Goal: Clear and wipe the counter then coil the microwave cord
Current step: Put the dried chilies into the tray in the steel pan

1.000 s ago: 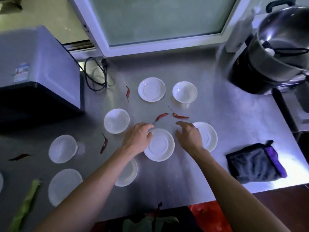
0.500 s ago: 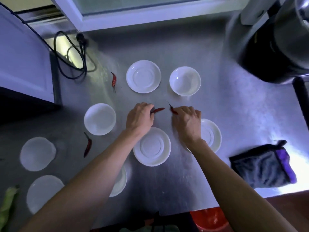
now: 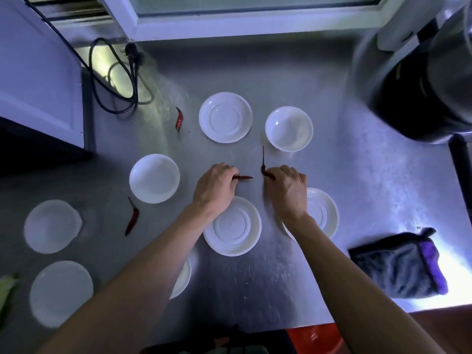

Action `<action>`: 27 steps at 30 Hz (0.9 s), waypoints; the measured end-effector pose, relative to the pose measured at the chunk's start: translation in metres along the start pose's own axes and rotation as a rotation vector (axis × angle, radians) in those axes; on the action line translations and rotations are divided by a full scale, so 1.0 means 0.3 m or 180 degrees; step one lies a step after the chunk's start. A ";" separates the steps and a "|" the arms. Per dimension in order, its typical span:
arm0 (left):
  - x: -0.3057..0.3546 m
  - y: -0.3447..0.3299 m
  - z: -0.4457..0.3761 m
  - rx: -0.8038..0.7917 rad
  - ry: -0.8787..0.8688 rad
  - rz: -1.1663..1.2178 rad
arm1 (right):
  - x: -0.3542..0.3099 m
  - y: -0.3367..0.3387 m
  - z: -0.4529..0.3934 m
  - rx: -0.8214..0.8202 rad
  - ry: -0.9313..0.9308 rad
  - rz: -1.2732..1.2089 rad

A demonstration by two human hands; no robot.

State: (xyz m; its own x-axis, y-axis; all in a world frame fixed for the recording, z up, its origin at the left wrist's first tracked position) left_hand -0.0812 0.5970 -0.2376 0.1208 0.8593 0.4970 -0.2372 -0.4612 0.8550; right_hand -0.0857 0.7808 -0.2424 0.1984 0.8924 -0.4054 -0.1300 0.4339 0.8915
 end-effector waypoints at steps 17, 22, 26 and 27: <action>-0.206 0.395 0.492 0.0967 0.0262 0.0030 | -0.440 -0.003 0.239 -0.0086 0.1235 -0.0448; -0.367 0.513 0.737 0.1303 0.0558 0.0105 | -0.678 -0.060 0.398 -0.0118 0.1651 -0.0454; -0.499 0.565 0.944 0.1414 0.0668 0.0074 | -0.837 -0.114 0.566 -0.0073 0.2034 -0.0401; -0.528 0.578 1.002 0.1415 0.0713 0.0091 | -0.873 -0.130 0.611 -0.0112 0.2070 -0.0360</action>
State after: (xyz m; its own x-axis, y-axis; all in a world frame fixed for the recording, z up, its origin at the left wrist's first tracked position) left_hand 0.1482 0.3144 -0.1238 -0.1014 0.8489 0.5188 0.2023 -0.4930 0.8462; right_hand 0.0454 0.5075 -0.1342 -0.4132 0.7292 -0.5455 -0.1767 0.5234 0.8336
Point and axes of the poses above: each hand's wrist, its own z-axis away from the middle knuckle, its own y-axis out of the back of the hand, x = y × z, the point moved 1 cm from there along -z, towards the middle knuckle, and after that the axes turned 9 degrees about -y, right-handed, at the moved point
